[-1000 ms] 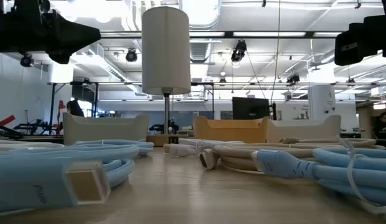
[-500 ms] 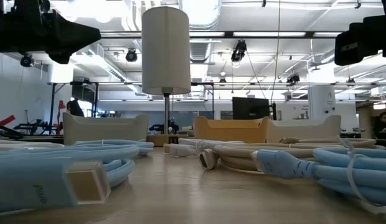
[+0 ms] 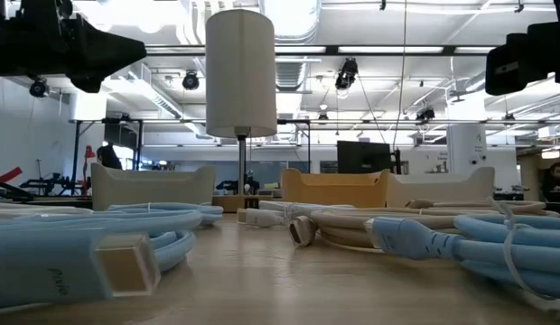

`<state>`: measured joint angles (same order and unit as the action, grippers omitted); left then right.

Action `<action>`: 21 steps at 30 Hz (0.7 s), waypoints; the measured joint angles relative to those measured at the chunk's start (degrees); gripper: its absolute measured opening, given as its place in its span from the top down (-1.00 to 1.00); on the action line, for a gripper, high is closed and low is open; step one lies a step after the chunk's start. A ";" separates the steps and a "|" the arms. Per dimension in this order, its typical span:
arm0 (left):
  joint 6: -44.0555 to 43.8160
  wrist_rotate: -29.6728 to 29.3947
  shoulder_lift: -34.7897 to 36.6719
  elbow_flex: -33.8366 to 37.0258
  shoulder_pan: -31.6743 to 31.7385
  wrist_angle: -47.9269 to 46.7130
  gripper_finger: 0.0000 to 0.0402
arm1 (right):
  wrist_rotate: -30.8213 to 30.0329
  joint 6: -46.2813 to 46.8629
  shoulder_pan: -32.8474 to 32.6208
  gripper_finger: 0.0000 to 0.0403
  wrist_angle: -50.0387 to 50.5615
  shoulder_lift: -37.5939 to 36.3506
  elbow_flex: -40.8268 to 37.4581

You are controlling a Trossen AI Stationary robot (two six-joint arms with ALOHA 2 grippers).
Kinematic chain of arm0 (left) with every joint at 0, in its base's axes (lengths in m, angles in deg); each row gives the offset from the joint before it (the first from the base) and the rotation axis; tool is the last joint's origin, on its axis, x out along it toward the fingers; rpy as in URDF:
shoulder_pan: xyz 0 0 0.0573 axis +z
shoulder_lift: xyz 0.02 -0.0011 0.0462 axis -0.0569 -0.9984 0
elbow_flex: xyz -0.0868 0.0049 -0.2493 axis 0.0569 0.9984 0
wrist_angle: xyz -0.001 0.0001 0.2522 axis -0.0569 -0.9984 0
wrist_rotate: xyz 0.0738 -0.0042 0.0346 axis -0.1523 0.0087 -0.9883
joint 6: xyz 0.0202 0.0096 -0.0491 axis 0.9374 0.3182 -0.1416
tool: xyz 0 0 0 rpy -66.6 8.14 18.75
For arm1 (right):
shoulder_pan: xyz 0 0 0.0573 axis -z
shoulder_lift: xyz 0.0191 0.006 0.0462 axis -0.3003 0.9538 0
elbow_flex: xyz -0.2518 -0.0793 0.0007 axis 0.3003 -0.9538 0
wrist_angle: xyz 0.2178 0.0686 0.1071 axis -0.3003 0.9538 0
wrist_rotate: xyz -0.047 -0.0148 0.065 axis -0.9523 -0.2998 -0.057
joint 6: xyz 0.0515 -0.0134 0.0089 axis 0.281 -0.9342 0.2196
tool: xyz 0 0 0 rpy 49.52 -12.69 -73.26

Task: Sort HDMI cables

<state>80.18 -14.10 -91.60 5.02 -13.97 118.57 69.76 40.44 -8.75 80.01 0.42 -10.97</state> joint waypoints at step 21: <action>0.00 0.02 0.00 0.01 -0.01 -0.01 0.55 | 0.02 5.00 -0.01 0.58 -1.26 0.00 0.00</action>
<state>80.18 -14.08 -91.60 5.02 -13.97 118.56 69.79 45.44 -8.76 78.75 0.43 -10.97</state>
